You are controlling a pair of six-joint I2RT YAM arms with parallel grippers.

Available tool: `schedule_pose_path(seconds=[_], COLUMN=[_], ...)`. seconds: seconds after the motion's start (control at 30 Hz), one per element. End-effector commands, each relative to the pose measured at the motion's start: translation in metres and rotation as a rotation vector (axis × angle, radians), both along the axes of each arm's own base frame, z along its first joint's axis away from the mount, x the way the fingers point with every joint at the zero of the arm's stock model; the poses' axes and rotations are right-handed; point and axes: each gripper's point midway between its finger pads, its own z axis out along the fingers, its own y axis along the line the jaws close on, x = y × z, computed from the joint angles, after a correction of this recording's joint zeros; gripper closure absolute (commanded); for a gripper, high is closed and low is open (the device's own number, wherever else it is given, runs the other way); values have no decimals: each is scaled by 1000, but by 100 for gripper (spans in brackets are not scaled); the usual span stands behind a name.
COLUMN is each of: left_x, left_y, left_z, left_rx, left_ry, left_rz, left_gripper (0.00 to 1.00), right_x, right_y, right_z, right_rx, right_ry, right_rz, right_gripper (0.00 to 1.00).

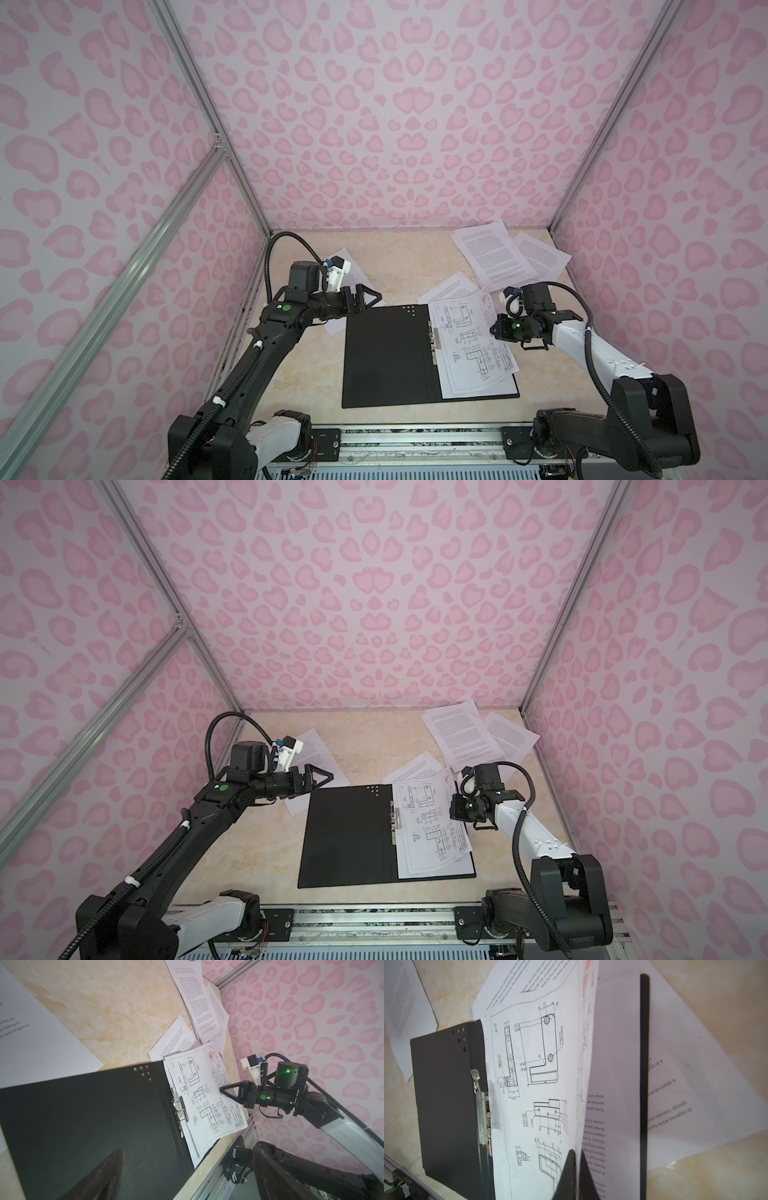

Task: Put the files into the folder
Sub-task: 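Lower the drawing sheet onto the open folder beside the metal clip with both grippers, then press the drawing sheet edge under the metal clip with the right gripper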

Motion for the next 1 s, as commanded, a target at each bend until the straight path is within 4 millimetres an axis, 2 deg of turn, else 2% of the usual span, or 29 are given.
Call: schedule_pose_path(seconds=[0.0,0.33,0.97], left_x=[-2,-3,-3], left_y=[0,0,0], left_z=[-2,-2,-2], left_rx=[3,2,2], left_ry=[-1,0,-2], left_rz=[-10,-9,-9], left_gripper=[2,2,2], right_x=[-7,-15,-19], right_y=[-1,8,11], right_z=[-5,-9,-12], right_rx=[-12,-54,-84], right_ry=[36,56,67], right_rz=[-22,1,16], right_gripper=[100,100,100])
